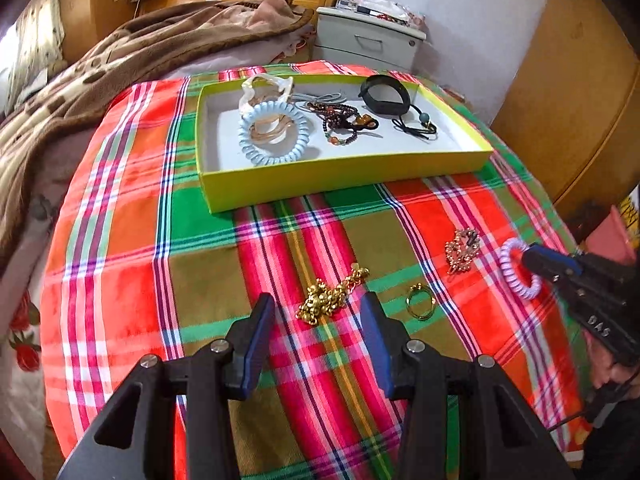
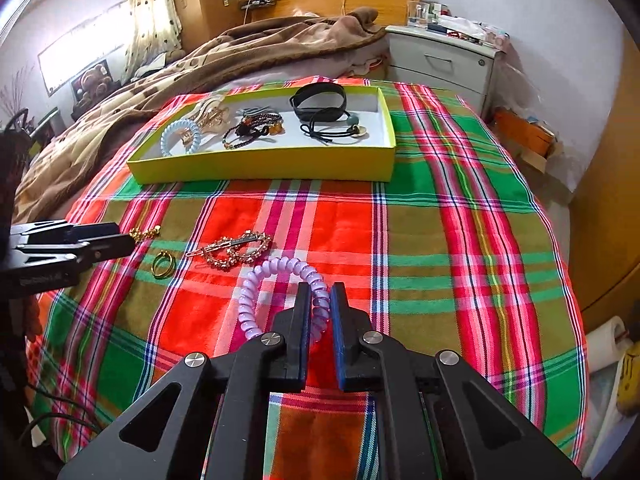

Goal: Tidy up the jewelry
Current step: 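Grasp the lavender coiled hair tie with the right tool while the left grasps the gold chain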

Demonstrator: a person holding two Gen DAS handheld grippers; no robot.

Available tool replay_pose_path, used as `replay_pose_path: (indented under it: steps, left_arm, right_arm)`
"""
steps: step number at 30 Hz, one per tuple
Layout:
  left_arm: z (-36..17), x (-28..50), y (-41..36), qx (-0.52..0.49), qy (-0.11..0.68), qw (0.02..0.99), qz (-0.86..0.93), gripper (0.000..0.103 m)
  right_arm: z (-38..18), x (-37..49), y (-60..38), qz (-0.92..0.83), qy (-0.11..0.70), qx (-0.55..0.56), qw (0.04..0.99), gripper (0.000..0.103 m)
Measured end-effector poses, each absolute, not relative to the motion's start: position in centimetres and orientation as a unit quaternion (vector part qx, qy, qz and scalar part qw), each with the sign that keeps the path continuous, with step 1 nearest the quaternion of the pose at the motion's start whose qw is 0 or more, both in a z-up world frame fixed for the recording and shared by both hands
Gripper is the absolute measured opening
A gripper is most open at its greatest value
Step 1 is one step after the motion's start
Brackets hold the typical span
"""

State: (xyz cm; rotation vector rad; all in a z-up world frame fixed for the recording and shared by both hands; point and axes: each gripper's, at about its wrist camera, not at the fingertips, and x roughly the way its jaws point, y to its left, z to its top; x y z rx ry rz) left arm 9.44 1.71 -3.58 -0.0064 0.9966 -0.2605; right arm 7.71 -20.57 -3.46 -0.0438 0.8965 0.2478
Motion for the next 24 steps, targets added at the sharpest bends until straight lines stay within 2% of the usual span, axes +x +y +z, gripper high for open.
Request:
replay_pose_path:
  steps: [5,13,16,17,20,24]
  left_arm:
    - [-3.8,9.4,0.3,0.065,0.464,0.878,-0.103,0.046]
    - [-3.9,9.7,0.5,0.061,0.461,0.879,-0.106,0.046]
    - [-3.8,9.6,0.3,0.058,0.460,0.879,-0.114,0.033]
    - [-3.7,9.6,0.3,0.057,0.459,0.879,-0.117,0.025]
    - [-3.7,9.5,0.4,0.051,0.458,0.879,-0.120,0.018]
    - [-3.7,9.7,0.9,0.030,0.460,0.878,-0.124,0.016]
  right_arm:
    - [-3.1,7.7,-20.8,0.121,0.425,-0.017,0.897,0.010]
    - [-2.9,7.9,-20.9,0.123,0.421,-0.010,0.899,0.010]
    - [-3.0,7.9,-20.9,0.122,0.422,-0.010,0.898,0.010]
    - [-3.0,7.9,-20.9,0.122,0.422,-0.010,0.898,0.010]
    - [-3.0,8.0,-20.9,0.122,0.422,-0.010,0.898,0.010]
    - [-3.0,8.0,-20.8,0.120,0.422,-0.010,0.898,0.010]
